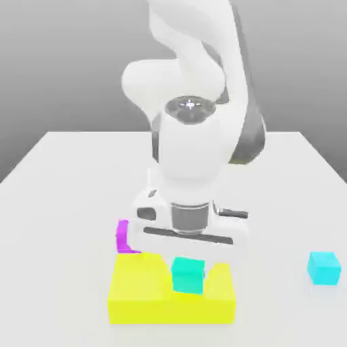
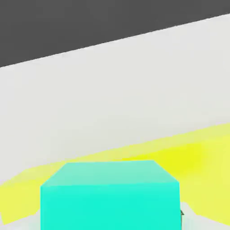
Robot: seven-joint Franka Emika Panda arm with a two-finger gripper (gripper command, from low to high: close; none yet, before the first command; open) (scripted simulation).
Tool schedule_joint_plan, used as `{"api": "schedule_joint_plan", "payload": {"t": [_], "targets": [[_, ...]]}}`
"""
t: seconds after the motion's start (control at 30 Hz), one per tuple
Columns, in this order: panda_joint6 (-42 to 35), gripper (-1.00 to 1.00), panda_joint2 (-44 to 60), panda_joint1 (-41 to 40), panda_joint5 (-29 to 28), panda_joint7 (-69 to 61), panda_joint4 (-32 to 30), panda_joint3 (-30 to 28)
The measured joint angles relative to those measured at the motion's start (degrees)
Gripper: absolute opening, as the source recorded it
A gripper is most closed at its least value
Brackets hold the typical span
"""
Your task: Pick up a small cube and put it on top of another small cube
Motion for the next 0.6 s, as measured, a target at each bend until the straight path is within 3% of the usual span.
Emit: {"api": "schedule_joint_plan", "payload": {"t": [0.3, 0.47, 0.5, 0.6], "targets": [[-3.4, -1.00, -0.8, 19.1, -2.7, 7.3, 2.7, 10.0], [4.4, -1.00, 8.1, 21.4, -8.8, 12.2, 3.5, 7.5], [5.3, 1.00, 9.1, 21.8, -9.5, 12.7, 3.5, 7.0], [5.3, 1.00, 9.1, 21.8, -9.5, 12.7, 3.5, 7.0]]}}
